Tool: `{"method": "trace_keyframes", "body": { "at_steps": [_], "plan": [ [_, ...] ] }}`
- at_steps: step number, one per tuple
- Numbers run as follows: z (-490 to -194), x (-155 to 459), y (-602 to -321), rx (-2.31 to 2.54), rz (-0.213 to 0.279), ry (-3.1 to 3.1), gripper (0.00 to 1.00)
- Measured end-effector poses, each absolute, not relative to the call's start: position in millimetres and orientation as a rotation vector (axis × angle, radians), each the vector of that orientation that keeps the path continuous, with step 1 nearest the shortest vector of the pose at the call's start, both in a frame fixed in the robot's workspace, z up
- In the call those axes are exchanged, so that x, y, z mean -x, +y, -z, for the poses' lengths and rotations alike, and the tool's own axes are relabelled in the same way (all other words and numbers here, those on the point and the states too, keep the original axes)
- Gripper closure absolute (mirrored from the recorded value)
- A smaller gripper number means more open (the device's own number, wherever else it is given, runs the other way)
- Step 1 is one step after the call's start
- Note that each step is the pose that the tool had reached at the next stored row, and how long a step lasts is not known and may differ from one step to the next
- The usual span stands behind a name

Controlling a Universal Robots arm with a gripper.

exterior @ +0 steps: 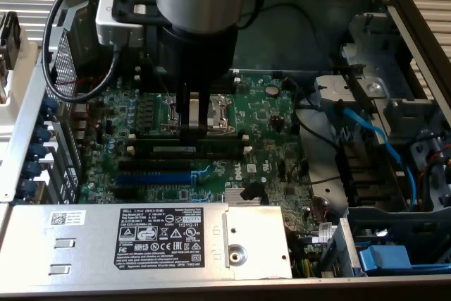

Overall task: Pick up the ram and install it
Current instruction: 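Insert the ram into the slot, then press down the ram until it locks into place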

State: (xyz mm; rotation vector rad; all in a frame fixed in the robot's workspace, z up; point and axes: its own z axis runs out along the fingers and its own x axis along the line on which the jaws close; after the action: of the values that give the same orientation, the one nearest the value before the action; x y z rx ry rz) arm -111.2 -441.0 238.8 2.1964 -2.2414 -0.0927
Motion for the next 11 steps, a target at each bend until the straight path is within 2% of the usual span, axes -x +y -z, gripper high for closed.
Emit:
{"method": "trace_keyframes", "body": {
  "at_steps": [11],
  "plan": [
    [-239.0, 111.2, -441.0, -2.196, 0.093, -2.241, 0.73]
  ]
}}
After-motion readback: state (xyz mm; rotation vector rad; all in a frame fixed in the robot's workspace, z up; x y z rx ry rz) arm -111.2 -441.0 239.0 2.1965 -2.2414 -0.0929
